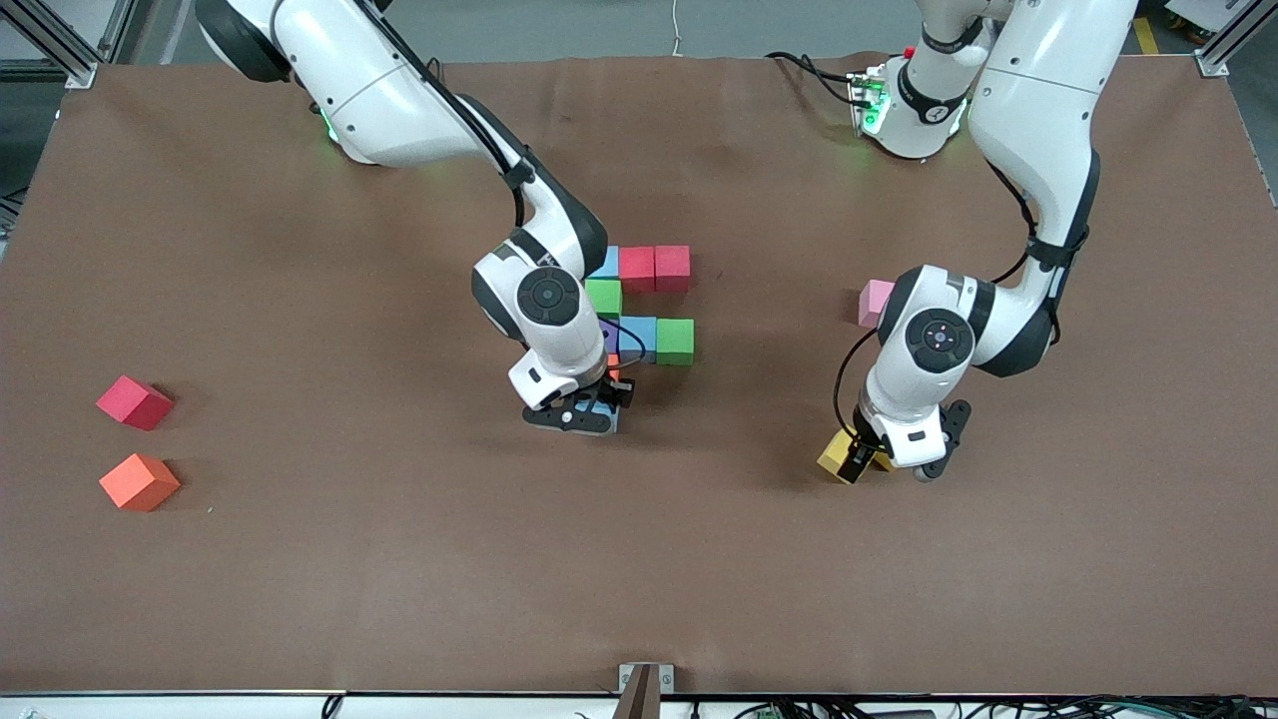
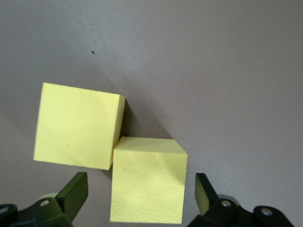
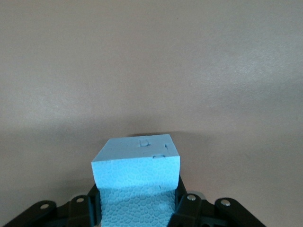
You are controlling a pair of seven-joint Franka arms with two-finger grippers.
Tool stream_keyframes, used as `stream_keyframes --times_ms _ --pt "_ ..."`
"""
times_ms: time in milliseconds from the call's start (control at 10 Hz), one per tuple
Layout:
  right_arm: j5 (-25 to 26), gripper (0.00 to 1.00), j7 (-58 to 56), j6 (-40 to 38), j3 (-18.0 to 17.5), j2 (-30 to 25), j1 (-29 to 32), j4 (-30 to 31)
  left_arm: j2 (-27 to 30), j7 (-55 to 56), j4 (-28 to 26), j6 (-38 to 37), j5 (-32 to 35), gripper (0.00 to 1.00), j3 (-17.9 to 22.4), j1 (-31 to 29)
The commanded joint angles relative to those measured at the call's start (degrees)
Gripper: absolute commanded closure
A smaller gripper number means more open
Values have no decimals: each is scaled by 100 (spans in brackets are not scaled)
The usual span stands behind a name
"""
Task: Arrange 11 blocks into digit 3
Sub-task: 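Grasp a yellow cube with the left gripper while the right gripper carries blue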
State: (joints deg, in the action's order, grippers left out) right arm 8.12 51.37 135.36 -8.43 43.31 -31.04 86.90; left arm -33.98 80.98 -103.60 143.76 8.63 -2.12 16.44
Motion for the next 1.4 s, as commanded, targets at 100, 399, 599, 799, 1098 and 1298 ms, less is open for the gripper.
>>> stream_keyframes --times_ms 100,399,599,799,1098,1298 --pt "154 100 172 -36 70 89 -69 -129 -284 -21 156 73 104 0 -26 -1" --pt "207 100 163 -36 78 107 -25 -129 -329 -21 156 135 95 14 -26 -9" --pt "233 99 163 -36 79 142 -16 -129 -337 23 243 135 86 45 -26 -36" --pt "233 94 163 -36 70 160 -34 -129 -373 102 297 135 43 61 -34 -27" --pt "233 54 172 -36 70 160 -34 -129 -363 714 768 -40 -11 80 -43 34" --pt "242 6 172 -36 70 160 -51 -129 -434 1496 1305 -653 -2 80 -69 131"
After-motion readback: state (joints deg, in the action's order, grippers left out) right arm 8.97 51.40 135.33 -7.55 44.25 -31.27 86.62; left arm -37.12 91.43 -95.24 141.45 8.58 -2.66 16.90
